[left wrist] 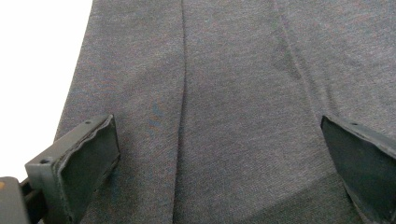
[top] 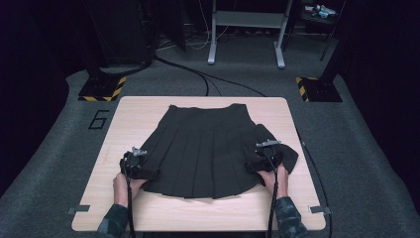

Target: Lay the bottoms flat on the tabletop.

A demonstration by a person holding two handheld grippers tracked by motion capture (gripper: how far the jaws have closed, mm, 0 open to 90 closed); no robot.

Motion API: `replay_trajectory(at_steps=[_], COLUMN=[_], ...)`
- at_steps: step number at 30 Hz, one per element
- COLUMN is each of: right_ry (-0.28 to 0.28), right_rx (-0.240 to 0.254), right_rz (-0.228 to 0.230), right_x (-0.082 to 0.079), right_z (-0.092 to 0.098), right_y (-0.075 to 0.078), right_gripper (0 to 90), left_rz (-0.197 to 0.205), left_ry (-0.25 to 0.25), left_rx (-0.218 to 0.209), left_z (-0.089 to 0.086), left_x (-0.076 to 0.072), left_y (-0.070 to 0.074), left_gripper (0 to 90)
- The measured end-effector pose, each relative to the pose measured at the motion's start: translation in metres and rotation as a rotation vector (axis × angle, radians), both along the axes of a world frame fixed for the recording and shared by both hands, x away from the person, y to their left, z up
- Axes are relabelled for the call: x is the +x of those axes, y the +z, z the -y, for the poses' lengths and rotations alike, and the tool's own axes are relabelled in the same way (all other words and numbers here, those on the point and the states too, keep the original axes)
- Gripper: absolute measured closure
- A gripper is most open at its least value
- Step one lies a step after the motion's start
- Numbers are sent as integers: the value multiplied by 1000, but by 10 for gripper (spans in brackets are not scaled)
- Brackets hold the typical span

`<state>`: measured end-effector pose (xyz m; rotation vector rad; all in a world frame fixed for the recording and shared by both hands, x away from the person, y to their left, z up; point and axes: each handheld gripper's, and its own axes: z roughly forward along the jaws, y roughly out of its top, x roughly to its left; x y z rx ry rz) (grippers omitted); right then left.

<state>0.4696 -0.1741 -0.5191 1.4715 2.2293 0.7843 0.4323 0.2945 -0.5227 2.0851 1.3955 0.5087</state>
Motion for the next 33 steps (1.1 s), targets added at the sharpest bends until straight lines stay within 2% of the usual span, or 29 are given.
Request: replay_trajectory(at_steps=[4, 7, 9, 10, 12, 13, 14, 16, 17, 18, 19, 22, 25, 26, 27, 30, 31, 32, 33], right_ry=[-8, -4, -29, -10, -11, 0, -1, -8, -8, -8, -16, -53, -93, -102, -113, -126, -125, -125, -150], right_rx=[1, 3, 15, 17, 34, 56, 64, 81, 80, 80, 77, 64, 38, 25, 26, 40, 21, 21, 34], right_rz=[-6, 15, -13, 7, 6, 28, 37, 66, 87, 87, 113, 140, 137, 129, 123, 117, 107, 107, 126], right_x=[7, 7, 4, 5, 2, -5, -9, -23, -31, -31, -47, -71, -92, -98, -104, -114, -116, -116, -120], right_z=[-1, 1, -1, 1, 2, 6, 8, 14, 19, 19, 30, 50, 71, 78, 84, 100, 103, 103, 108], right_y=[0, -1, 1, 1, 3, 10, 13, 21, 24, 24, 28, 28, 22, 19, 15, 0, -5, -5, -10], right_gripper=[0, 0, 0, 0, 0, 0, 0, 0, 0, 0, 0, 0, 0, 0, 0, 35, 41, 41, 39], left_rz=[-12, -30, -38, -38, -25, -11, 23, 54, 65, 65, 87, 69, 59, 59, 50, 37, 12, 12, 31], left_ry=[-1, -17, -18, -16, -20, -17, -13, -7, -4, -4, 4, 15, 49, 49, 70, 78, 77, 77, 79], left_rx=[4, 14, 6, -10, -21, -24, -39, -47, -50, -50, -48, -49, -35, -35, -28, -30, -6, -6, -8], left_z=[1, -1, -3, -4, -6, -8, -12, -18, -22, -22, -31, -47, -62, -62, -71, -79, -84, -84, -86], left_x=[5, 5, 5, 3, 0, -4, -12, -23, -29, -29, -40, -55, -69, -69, -77, -81, -82, -82, -82], left_y=[1, 3, 5, 7, 10, 15, 23, 30, 33, 33, 37, 34, 24, 24, 16, 7, 1, 1, -4], left_gripper=[0, 0, 0, 0, 0, 0, 0, 0, 0, 0, 0, 0, 0, 0, 0, 0, 0, 0, 0])
